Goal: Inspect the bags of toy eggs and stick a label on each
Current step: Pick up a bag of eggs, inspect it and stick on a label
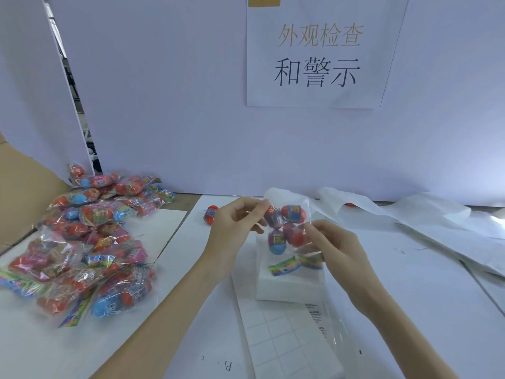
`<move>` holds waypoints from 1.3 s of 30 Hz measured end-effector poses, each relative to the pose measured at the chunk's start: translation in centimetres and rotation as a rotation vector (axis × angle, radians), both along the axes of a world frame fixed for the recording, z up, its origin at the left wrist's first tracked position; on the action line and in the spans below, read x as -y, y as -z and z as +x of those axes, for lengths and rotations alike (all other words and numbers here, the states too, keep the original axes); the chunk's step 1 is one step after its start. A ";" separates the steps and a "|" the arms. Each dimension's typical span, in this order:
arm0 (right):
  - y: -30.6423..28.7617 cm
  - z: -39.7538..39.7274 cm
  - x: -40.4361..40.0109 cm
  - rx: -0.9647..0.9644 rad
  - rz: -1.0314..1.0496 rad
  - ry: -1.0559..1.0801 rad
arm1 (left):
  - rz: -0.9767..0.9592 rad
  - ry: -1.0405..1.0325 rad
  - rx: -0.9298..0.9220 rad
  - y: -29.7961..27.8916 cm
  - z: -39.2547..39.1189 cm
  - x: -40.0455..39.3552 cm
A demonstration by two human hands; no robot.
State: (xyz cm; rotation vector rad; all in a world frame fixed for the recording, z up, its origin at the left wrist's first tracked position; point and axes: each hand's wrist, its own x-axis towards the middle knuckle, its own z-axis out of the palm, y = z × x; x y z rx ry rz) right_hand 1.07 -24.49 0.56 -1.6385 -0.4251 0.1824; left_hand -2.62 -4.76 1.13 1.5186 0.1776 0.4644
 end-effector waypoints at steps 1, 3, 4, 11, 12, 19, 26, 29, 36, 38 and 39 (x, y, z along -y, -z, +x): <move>0.1 -0.1 -0.2 0.032 -0.062 -0.006 | -0.004 0.015 0.002 0.0 0.0 0.0; 0.2 -0.2 -0.4 0.090 -0.121 0.046 | 0.021 0.054 0.005 -0.3 -0.1 -0.1; 0.1 -0.2 -0.4 0.090 -0.091 0.078 | 0.049 0.075 0.010 -0.4 -0.1 -0.2; 0.1 -0.1 0.1 0.037 0.112 0.116 | 0.187 0.103 0.022 -0.7 -0.2 -0.4; 0.0 0.0 0.1 0.007 0.122 0.104 | 0.193 0.094 0.024 -0.6 -0.2 -0.6; -0.4 0.2 0.4 -0.096 0.160 0.051 | 0.236 0.061 0.001 -0.3 -0.2 -1.3; -0.4 0.1 0.2 -0.079 0.162 0.071 | 0.283 0.003 0.051 0.1 0.2 -1.5; -0.1 0.0 -0.1 -0.087 0.182 0.105 | 0.344 0.001 0.075 0.7 0.2 -1.3; 0.0 1.0 0.5 -0.278 0.408 0.115 | 0.348 0.146 -0.112 0.8 0.5 -1.9; 0.0 1.1 0.5 -0.261 0.355 0.128 | 0.277 0.143 -0.084 0.8 0.4 -1.7; -0.1 1.1 0.6 -0.226 0.293 0.129 | 0.235 0.130 -0.064 0.7 0.4 -1.7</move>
